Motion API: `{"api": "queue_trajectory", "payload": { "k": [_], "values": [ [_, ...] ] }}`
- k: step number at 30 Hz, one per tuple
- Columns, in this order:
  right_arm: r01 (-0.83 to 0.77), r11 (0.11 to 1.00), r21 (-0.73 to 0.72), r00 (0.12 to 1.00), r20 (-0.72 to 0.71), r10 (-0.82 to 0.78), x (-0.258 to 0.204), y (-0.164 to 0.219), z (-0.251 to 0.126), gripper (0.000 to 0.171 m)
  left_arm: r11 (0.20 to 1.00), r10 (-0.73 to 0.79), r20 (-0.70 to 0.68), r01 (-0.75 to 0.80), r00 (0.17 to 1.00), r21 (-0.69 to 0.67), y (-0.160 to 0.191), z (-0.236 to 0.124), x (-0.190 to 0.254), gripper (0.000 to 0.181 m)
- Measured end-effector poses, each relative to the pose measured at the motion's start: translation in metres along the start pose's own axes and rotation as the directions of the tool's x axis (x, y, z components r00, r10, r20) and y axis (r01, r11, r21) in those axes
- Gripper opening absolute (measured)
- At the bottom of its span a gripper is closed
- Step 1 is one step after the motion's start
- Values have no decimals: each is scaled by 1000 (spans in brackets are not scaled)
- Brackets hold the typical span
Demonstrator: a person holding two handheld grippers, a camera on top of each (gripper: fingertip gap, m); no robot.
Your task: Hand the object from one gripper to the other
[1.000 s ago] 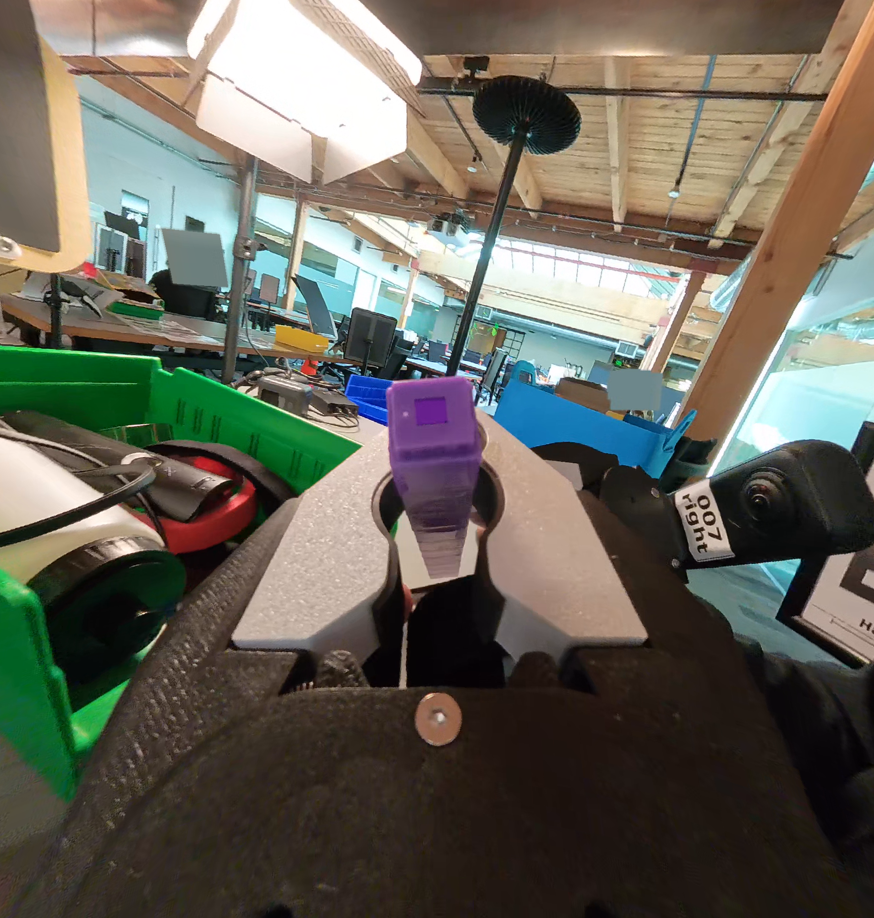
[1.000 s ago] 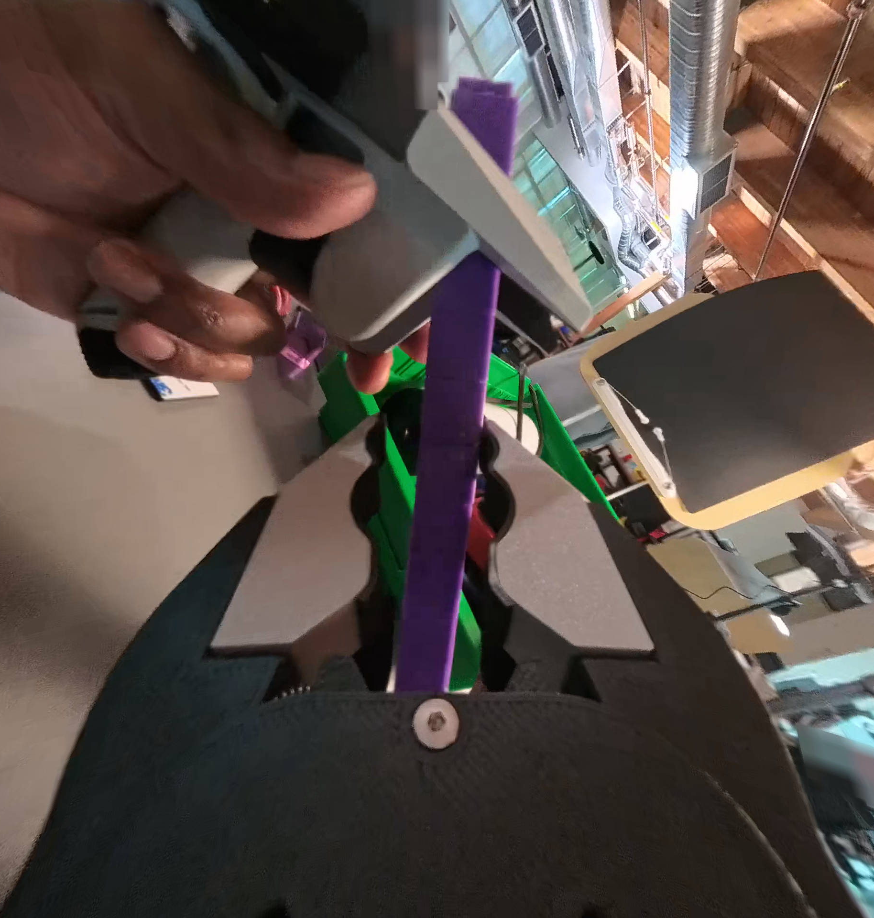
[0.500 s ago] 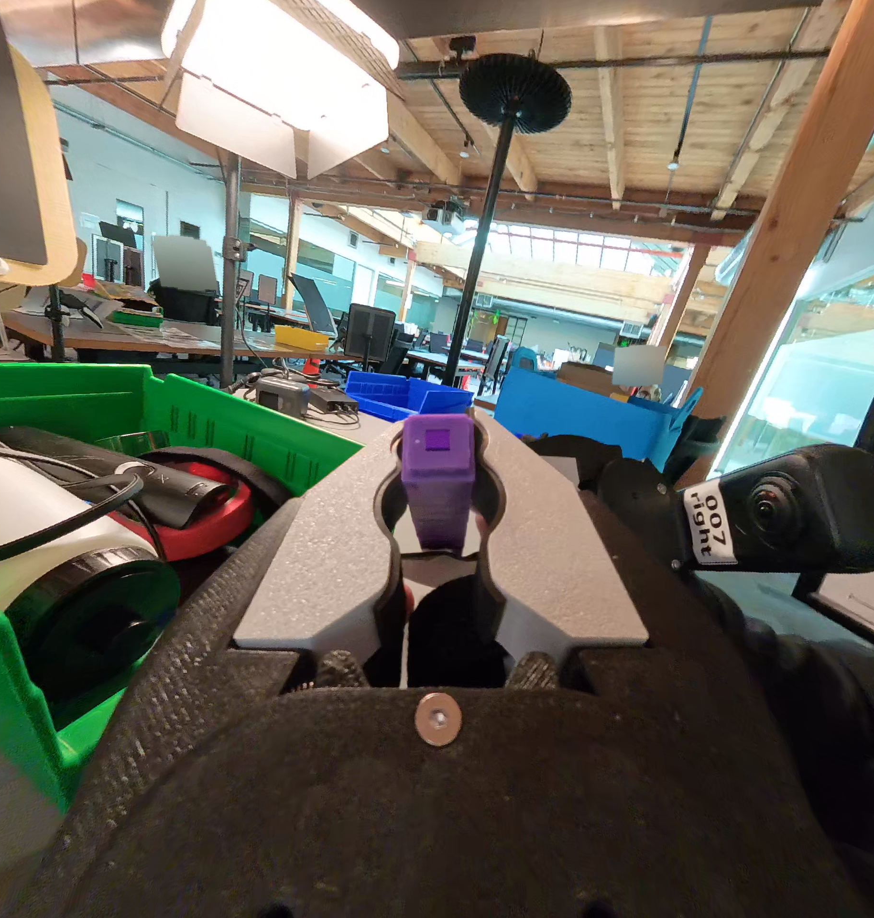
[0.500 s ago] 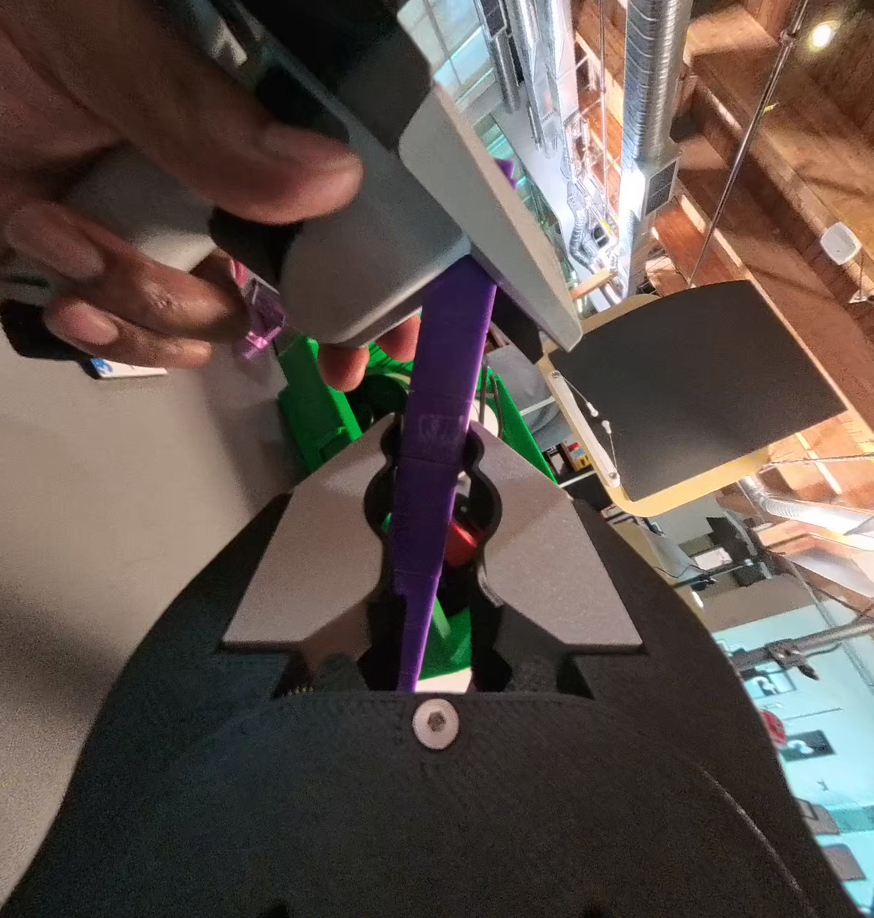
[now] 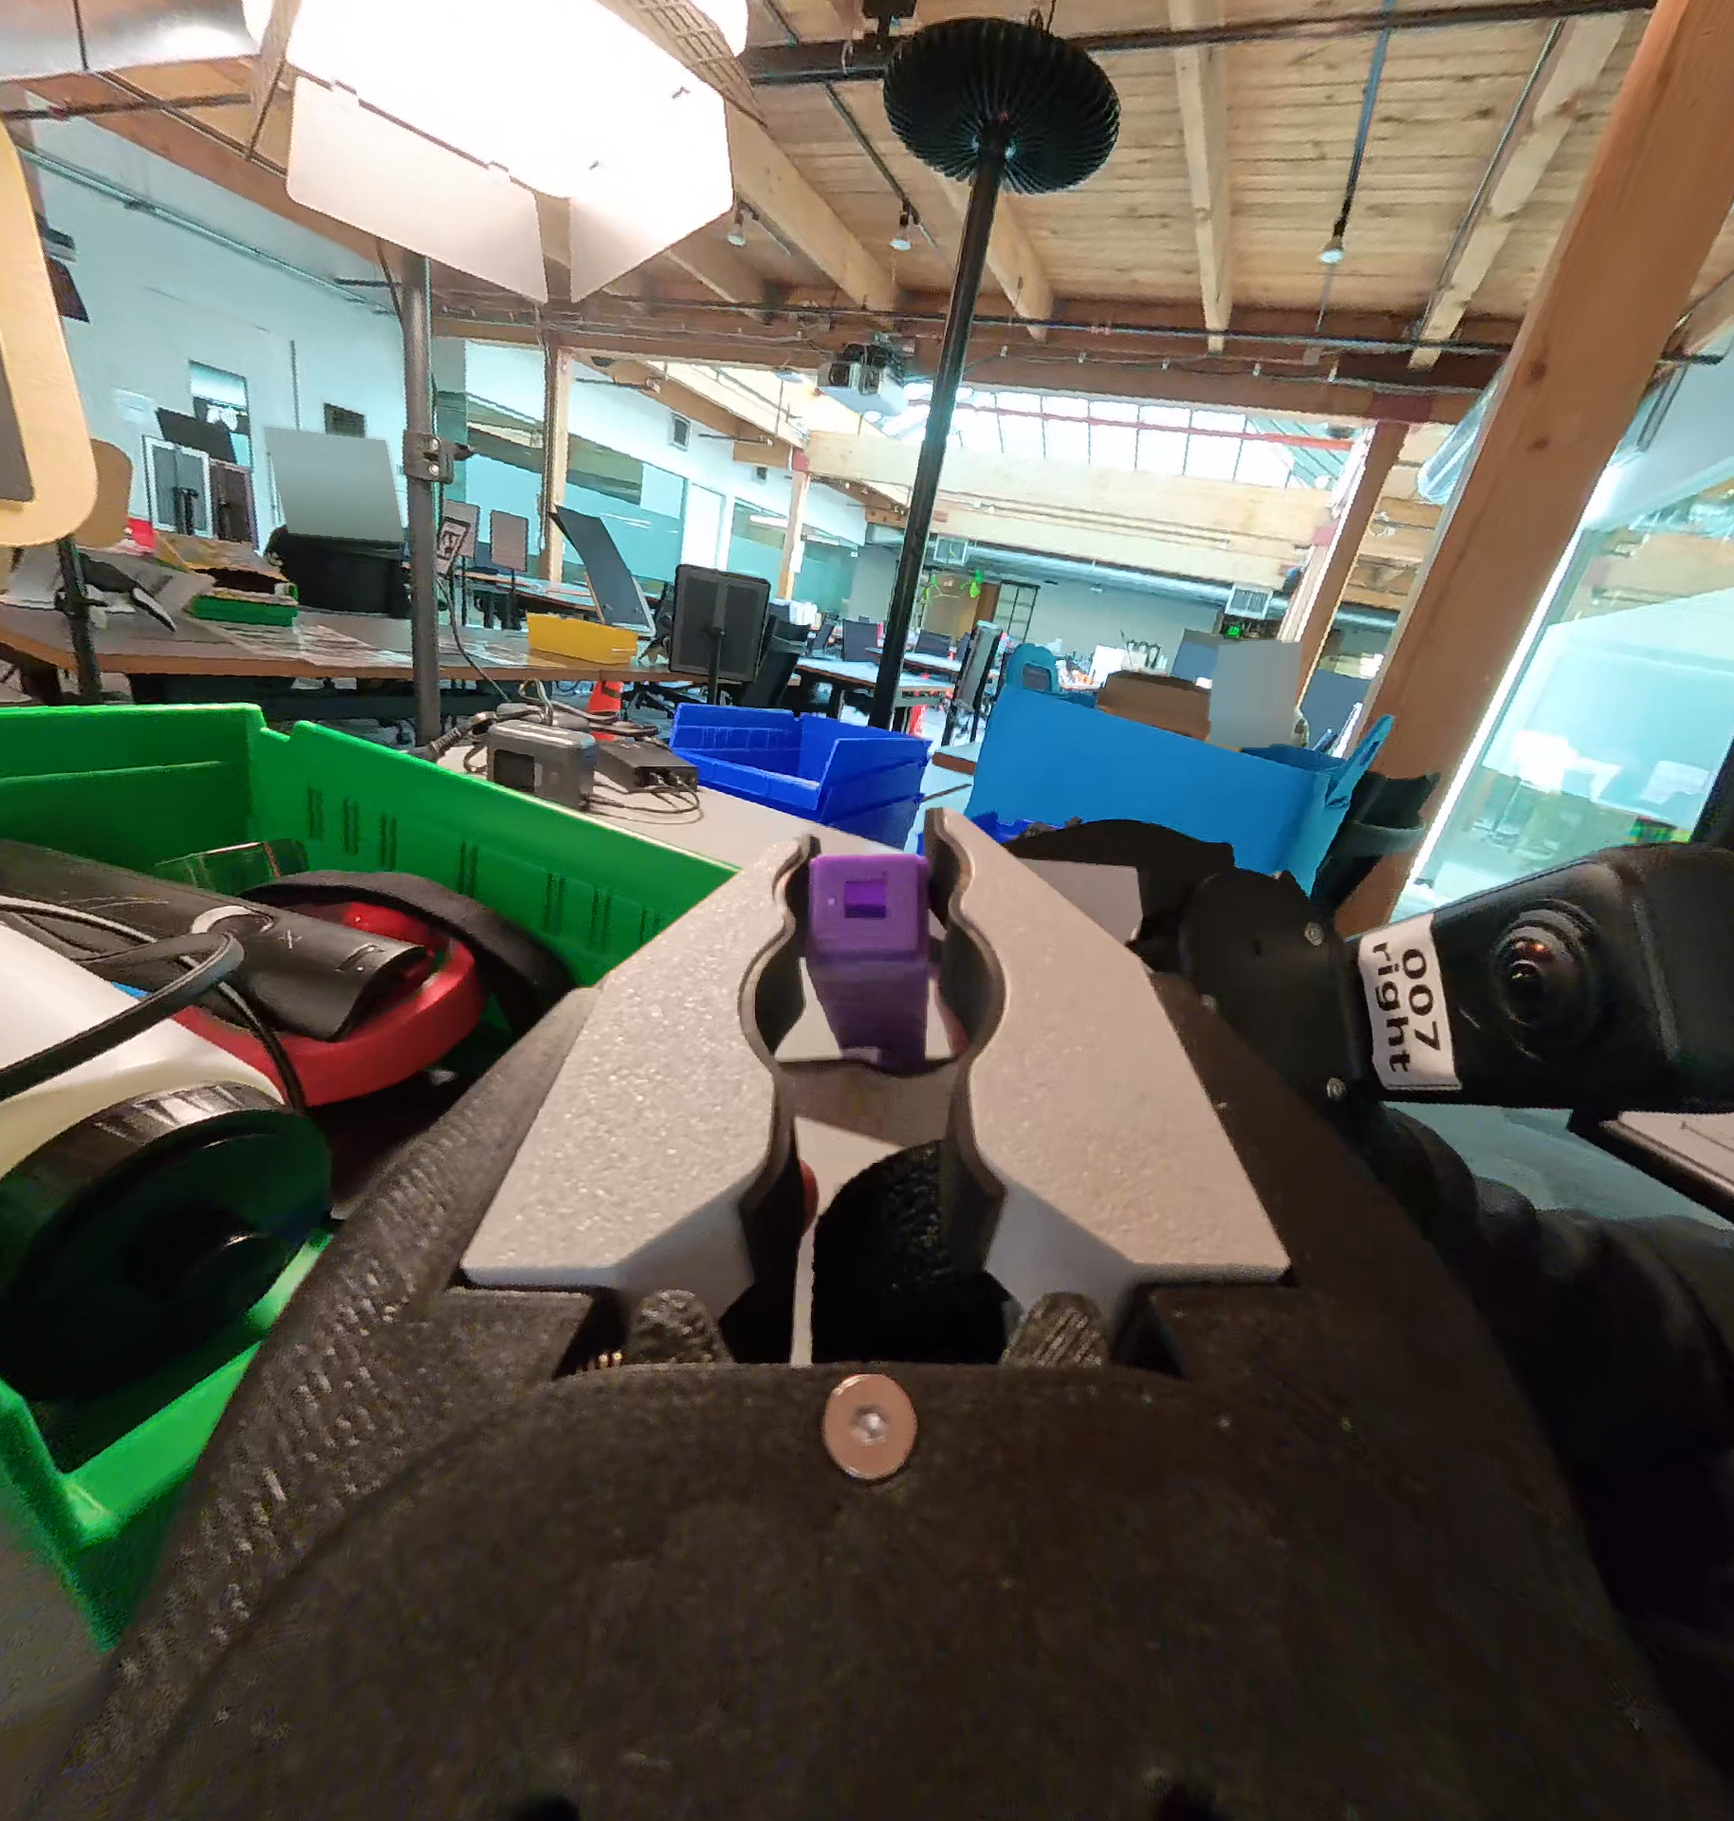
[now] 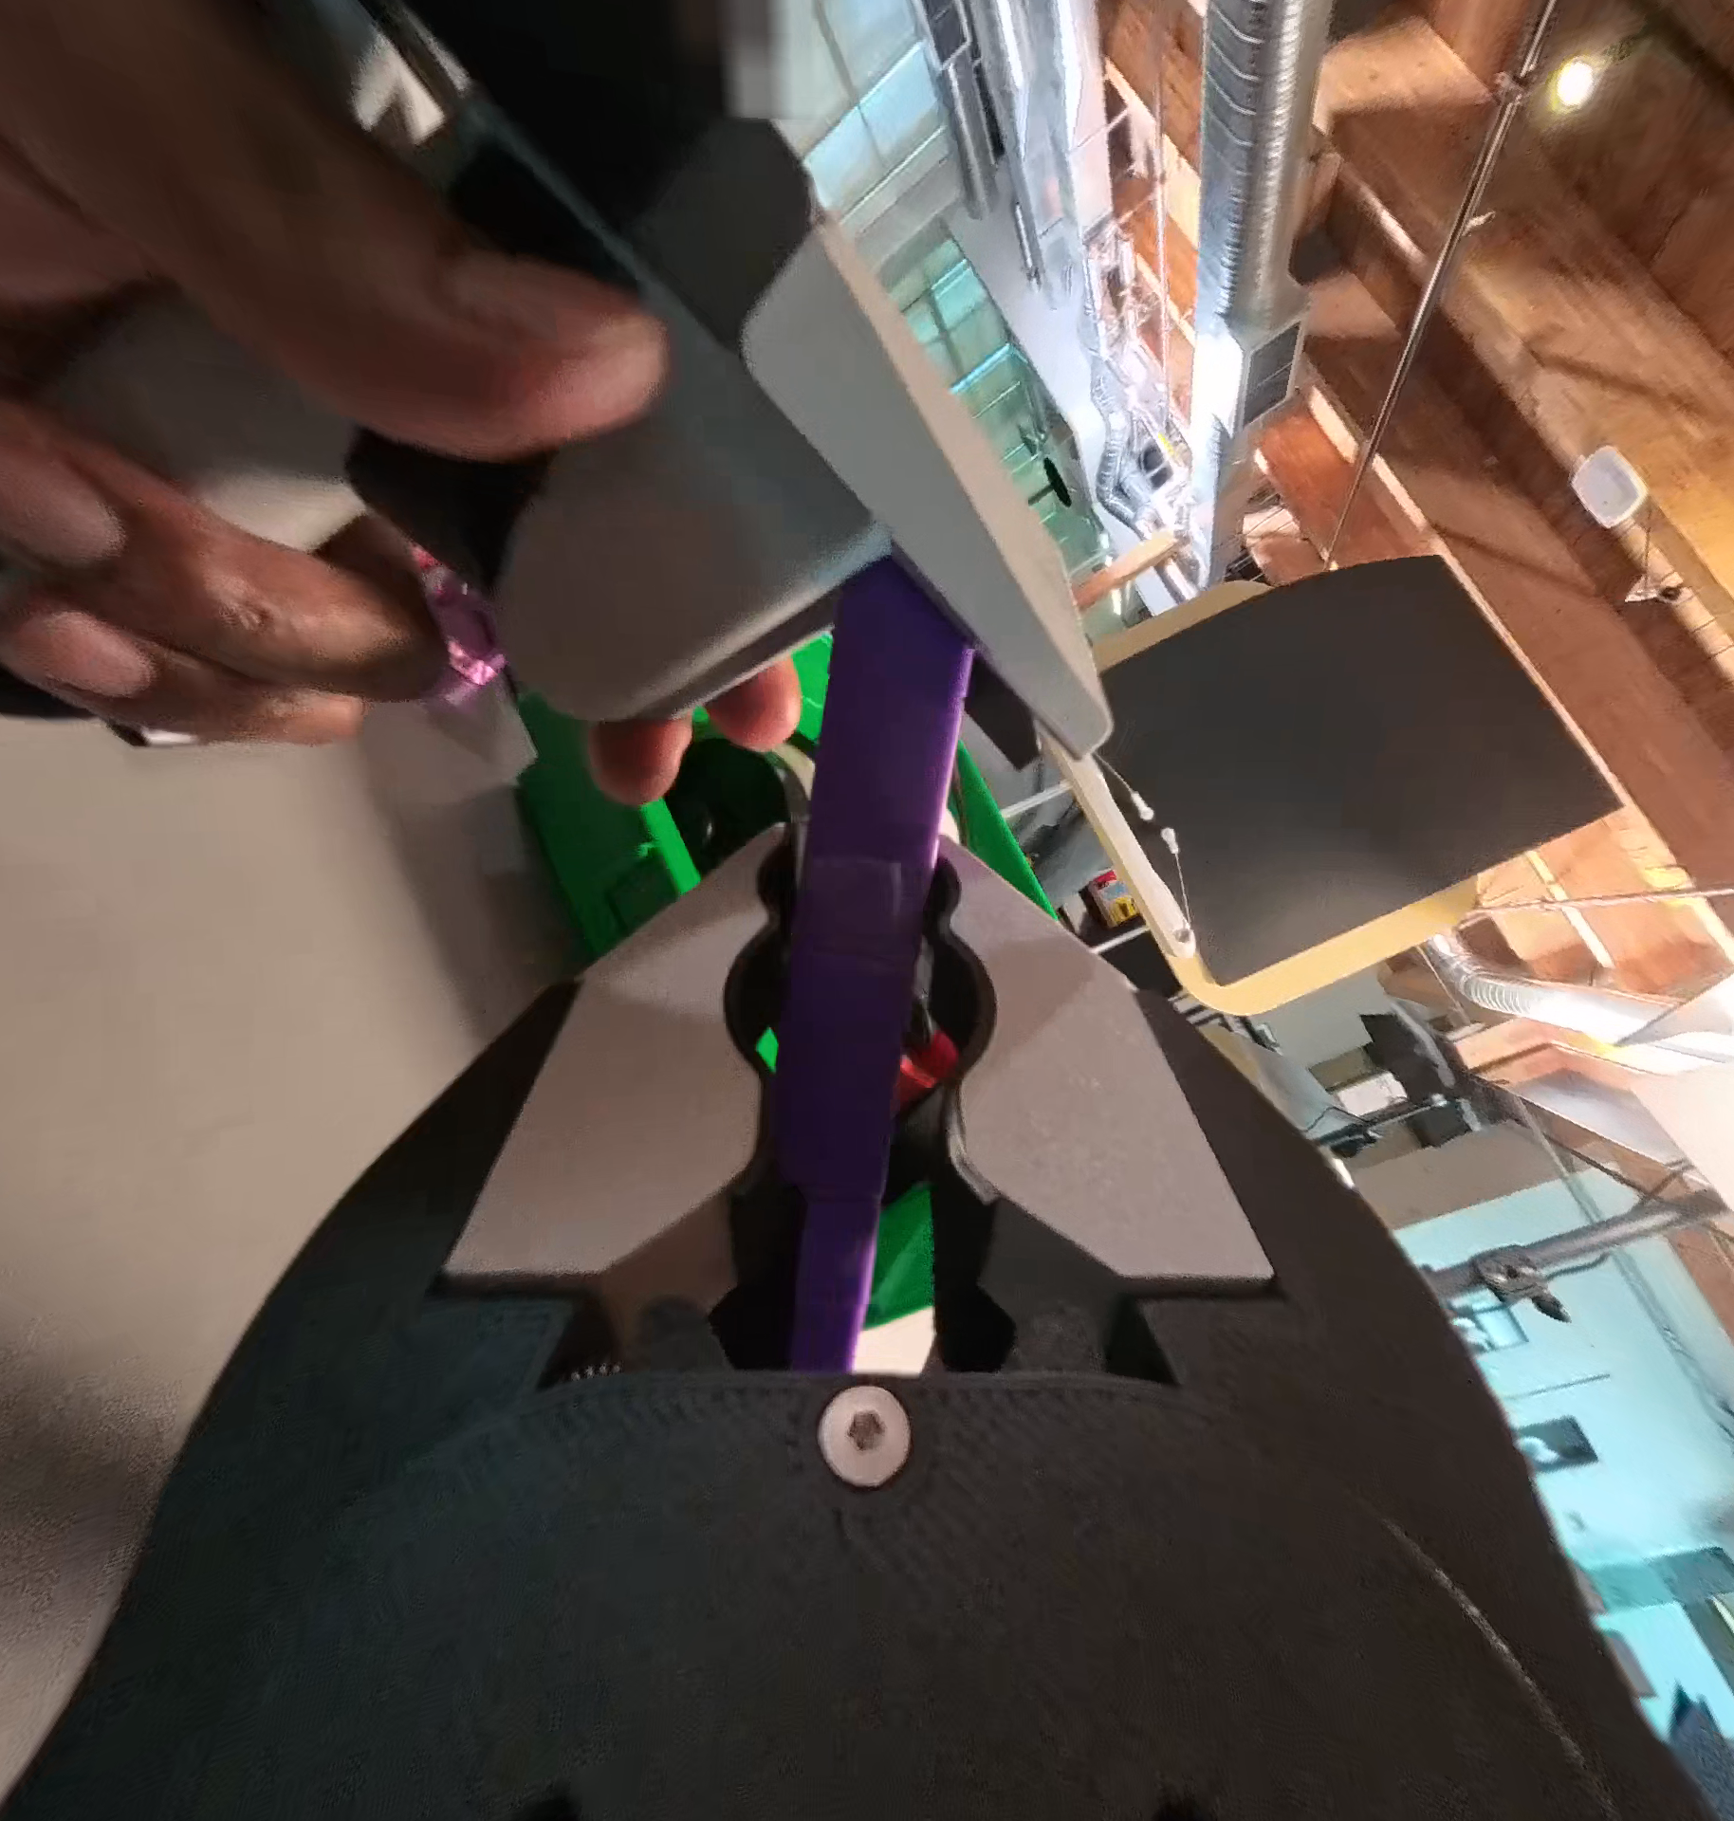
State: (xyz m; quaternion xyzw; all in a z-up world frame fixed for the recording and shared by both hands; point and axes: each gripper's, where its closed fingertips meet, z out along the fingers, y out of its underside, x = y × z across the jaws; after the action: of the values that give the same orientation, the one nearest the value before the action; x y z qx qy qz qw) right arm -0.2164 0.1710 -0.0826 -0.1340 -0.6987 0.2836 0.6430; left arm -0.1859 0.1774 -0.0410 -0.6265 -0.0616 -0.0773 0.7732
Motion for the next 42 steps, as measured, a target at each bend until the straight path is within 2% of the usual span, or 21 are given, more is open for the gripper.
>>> {"api": "queue_trajectory", "payload": {
  "k": [3,5,8,11,15,18,21,23,25,29,33,36,38,42],
  "values": [
    [-3,1000,0,1000,13,3,1,4,-2,24,1000,-8,3,8,1000,28,-6,-2,-1,27],
    [-7,1000,8,1000,23,7,0,2,-2,24,999,-13,-26,13,1000,32,-7,-3,3,22],
    [-14,999,41,1000,27,13,-4,-7,-2,38,1000,24,5,-24,1000,-1,-1,-1,0,21],
    [12,1000,29,1000,-4,-12,-1,-8,-1,25,999,27,-27,-28,999,-24,4,3,8,20],
    [13,1000,19,1000,-9,-13,2,-4,-2,23,999,34,-22,-35,999,-40,7,3,7,20],
    [-18,1000,25,999,-46,19,12,-3,-4,23,999,15,-32,-14,999,31,-6,-1,7,29],
    [-193,978,78,979,-44,197,28,-6,-10,23,987,-24,-55,32,998,155,-30,-14,4,39],
    [-362,922,140,932,23,363,35,-15,-16,22,982,-37,-72,49,997,183,-37,-19,3,42],
    [-510,838,194,860,113,497,40,-27,-22,22,987,-38,-91,51,995,154,-32,-16,6,44],
    [-722,649,241,690,327,646,40,-49,-33,22,998,-34,-200,43,979,42,-12,-6,28,45],
    [-849,482,215,520,500,693,36,-57,-38,22,998,-46,-264,55,963,30,-10,-7,39,46],
    [-898,381,221,437,562,702,44,-59,-45,22,999,-47,-274,51,961,9,-7,-8,40,45],
    [-913,341,223,406,581,705,49,-59,-48,22,999,-47,-288,47,956,-7,-5,-9,42,45],
    [-923,322,210,381,599,704,48,-57,-47,21,992,7,-298,-44,955,-118,19,-3,50,46]
  ]
}}
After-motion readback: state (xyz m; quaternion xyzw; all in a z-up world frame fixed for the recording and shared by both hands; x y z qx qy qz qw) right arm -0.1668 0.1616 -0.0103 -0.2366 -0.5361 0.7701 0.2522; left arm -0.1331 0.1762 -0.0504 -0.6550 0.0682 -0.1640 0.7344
